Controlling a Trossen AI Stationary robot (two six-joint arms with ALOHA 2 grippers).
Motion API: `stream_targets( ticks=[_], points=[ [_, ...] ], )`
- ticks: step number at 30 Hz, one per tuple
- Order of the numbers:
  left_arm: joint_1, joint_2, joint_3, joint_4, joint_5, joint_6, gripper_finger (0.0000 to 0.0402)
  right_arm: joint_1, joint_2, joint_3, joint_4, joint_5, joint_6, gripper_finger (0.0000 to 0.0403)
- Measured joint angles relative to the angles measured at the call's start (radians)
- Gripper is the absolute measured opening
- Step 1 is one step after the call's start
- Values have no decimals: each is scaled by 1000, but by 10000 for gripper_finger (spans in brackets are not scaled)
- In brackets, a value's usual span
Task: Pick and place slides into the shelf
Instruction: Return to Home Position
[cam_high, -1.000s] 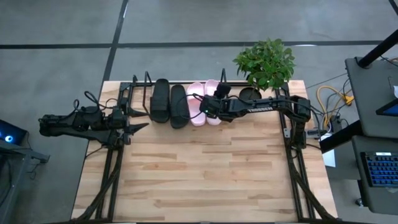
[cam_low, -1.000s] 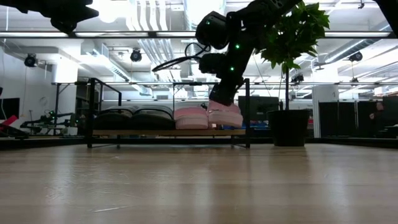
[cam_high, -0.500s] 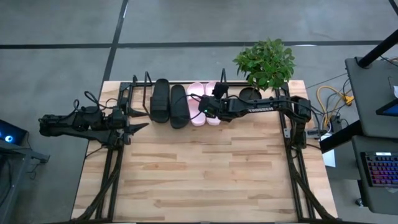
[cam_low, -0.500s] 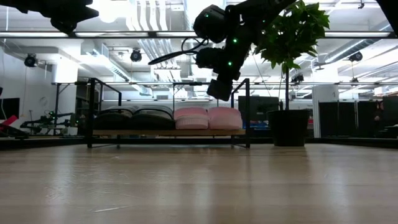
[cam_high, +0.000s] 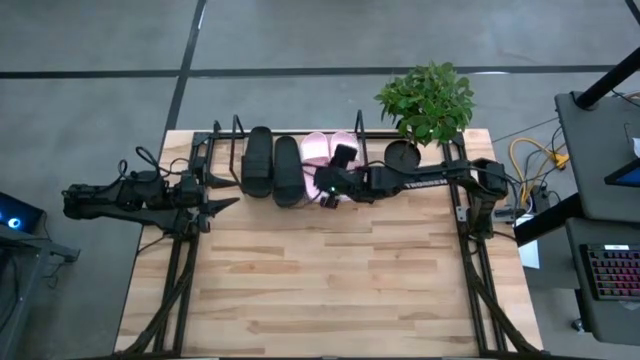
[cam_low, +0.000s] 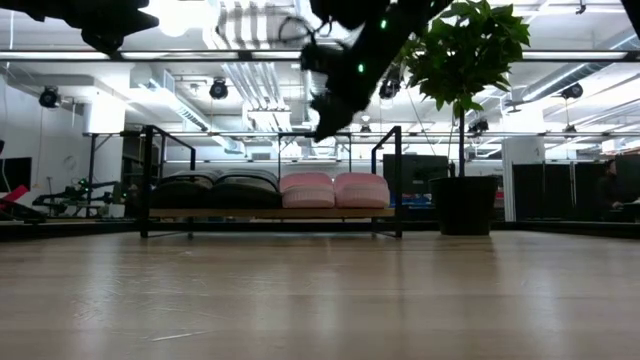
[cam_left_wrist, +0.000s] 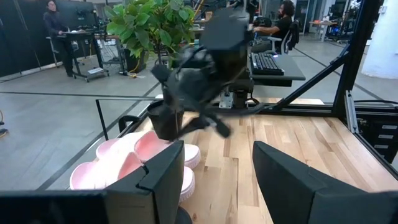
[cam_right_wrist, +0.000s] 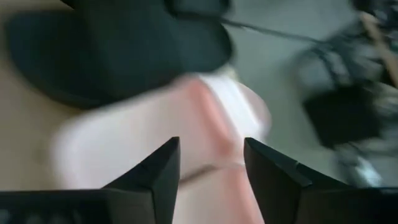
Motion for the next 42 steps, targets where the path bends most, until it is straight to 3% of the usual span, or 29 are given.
stream_targets(
  ticks=[2,9,14,19,22,25,28,30,37,40,42],
  points=[
    [0,0,0,0,0,0,176,34,-22,-2,7,-48,26,156],
    [0,-3,0,0,0,0,176,184,-162,-103,164,-56,89,101],
    [0,-13,0,2,44,-8,176,272,-326,-316,327,-131,74,57],
    [-1,-14,-73,110,112,-48,171,315,-462,-548,524,-132,89,29],
    [-1,-24,-137,162,132,-40,146,318,-518,-654,627,-131,88,22],
    [-1,-48,-176,167,147,-18,95,318,-558,-723,670,-129,115,18],
    [0,-93,-209,167,204,-5,30,317,-586,-760,678,-125,142,18],
    [0,-135,-226,154,232,22,9,318,-594,-771,679,-125,153,18],
    [0,-304,-234,37,220,26,2,318,-587,-778,676,-125,153,18],
    [0,-296,-255,36,193,11,1,318,-582,-779,671,-125,153,18],
    [0,-276,-288,120,185,30,0,318,-582,-779,669,-125,153,18]
  ],
)
